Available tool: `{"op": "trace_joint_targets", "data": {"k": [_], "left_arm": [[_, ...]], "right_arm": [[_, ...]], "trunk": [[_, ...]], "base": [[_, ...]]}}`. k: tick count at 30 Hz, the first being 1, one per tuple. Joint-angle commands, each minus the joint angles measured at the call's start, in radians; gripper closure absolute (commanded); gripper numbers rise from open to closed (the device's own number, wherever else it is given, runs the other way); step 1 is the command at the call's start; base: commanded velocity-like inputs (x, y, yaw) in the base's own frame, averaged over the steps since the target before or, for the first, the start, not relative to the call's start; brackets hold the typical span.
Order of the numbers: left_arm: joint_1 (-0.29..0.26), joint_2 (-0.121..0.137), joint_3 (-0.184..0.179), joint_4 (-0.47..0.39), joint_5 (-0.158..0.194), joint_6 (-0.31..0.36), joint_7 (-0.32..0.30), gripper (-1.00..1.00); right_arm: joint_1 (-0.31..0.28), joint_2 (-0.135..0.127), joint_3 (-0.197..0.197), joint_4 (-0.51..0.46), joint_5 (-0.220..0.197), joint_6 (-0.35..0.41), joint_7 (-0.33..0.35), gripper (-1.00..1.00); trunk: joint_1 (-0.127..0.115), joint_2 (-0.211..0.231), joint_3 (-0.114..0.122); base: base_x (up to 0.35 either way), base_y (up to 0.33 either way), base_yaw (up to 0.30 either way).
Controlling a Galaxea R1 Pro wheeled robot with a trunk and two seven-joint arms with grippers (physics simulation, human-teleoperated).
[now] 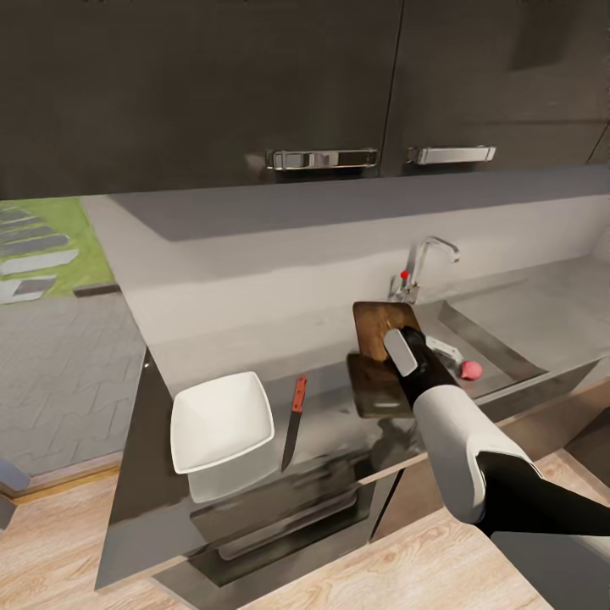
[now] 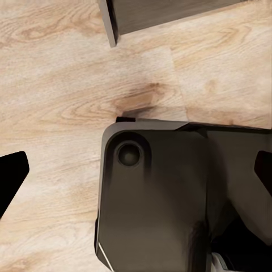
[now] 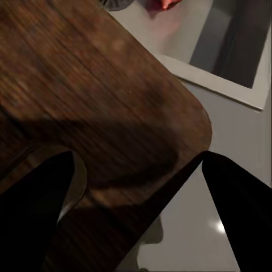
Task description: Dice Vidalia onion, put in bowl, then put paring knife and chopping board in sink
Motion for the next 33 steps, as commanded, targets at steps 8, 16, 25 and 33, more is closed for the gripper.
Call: {"op": "trace_joint_targets", "data": {"k": [8, 16, 25, 33], "left_arm": [[0.0, -0.001, 0.001, 0.001, 0.003, -0.001, -0.001, -1.0], [0.0, -0.001, 0.001, 0.002, 0.003, -0.001, 0.0, -1.0], [0.0, -0.001, 0.001, 0.01, 0.003, -0.001, -0.001, -1.0], [0.0, -0.001, 0.001, 0.02, 0.003, -0.002, -0.001, -1.0]], "right_arm": [[-0.001, 0.003, 0.001, -0.094, 0.001, 0.068, -0.003, 1.0], [-0.001, 0.005, 0.002, -0.127, 0.001, 0.132, 0.003, 1.0], [0.0, 0.003, 0.005, -0.127, 0.002, 0.136, 0.01, 1.0], [0.001, -0.003, 0.006, -0.11, 0.02, 0.137, 0.084, 1.0]], "trunk": [[0.0, -0.001, 0.011], [0.0, -0.001, 0.024], [0.0, -0.001, 0.032], [0.0, -0.001, 0.032]], "base": [[0.0, -0.035, 0.0], [0.0, -0.012, 0.005], [0.0, -0.041, 0.028], [0.0, -0.031, 0.001]]}}
